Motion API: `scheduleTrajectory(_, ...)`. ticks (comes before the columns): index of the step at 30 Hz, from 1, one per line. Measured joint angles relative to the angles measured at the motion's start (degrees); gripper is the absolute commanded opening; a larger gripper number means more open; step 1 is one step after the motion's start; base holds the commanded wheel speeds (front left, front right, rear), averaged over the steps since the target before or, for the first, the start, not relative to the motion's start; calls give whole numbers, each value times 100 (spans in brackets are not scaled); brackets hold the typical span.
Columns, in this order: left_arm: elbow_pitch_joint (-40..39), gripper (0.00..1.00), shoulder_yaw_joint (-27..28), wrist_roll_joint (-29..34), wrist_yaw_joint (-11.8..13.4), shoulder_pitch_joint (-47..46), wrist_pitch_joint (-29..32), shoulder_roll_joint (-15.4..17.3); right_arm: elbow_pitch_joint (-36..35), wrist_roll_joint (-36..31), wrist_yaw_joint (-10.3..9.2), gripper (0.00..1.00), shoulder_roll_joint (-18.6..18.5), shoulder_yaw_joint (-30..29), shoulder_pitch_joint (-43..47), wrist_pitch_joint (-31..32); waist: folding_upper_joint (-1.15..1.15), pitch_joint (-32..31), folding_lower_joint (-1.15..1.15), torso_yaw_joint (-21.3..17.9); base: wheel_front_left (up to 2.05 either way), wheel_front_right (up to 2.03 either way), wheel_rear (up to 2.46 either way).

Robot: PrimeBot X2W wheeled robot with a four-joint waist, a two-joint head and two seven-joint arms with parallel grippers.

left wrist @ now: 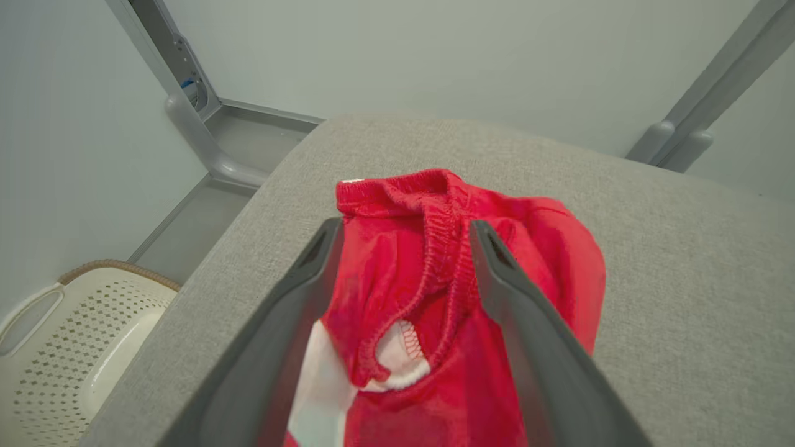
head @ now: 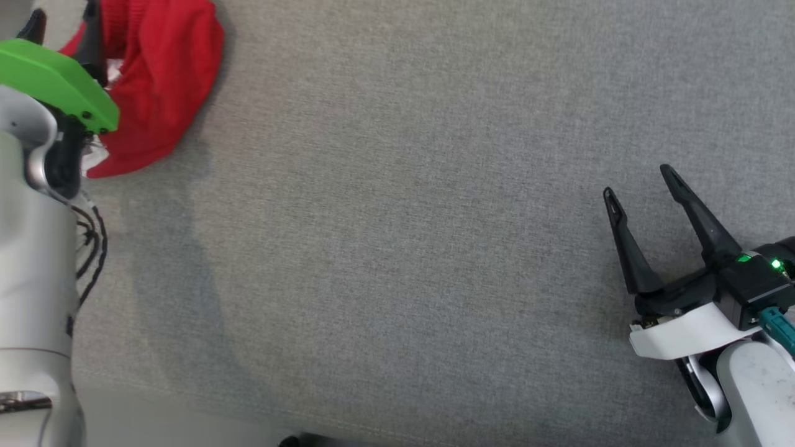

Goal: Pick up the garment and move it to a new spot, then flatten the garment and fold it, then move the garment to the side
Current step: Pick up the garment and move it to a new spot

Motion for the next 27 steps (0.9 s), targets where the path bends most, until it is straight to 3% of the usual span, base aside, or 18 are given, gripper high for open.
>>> scheduleTrajectory(6, 814, 100, -132, -432, 0, -417, 365, 164, -147, -16, 0, 100, 10, -63, -136, 0, 0, 409, 0, -173, 0, 0, 0)
scheduleTrajectory(14, 1156, 100, -528, -858, 0, -532, 581, 258, -259, -15, 0, 100, 56, -109, -254, -16, 0, 738, -1, -367, 0, 0, 0)
scheduleTrajectory(15, 1161, 84, -581, -898, 0, -534, 577, 298, -260, -15, 0, 100, 71, -96, -283, -16, 0, 750, -1, -390, 0, 0, 0)
scheduleTrajectory(16, 1157, 5, -630, -912, 0, -533, 524, 336, -256, -15, 0, 100, 86, -79, -311, -16, 0, 755, -1, -409, 0, 0, 0)
scheduleTrajectory(17, 1155, 0, -695, -918, 0, -525, 386, 386, -243, -15, 0, 100, 109, -54, -340, -16, 0, 755, -1, -433, 0, 0, 0)
scheduleTrajectory(27, 743, 0, -1407, -900, 0, -57, -1444, 921, 30, 49, 0, 100, 449, 65, -437, -8, 0, 366, -1, -632, 0, 0, 0)
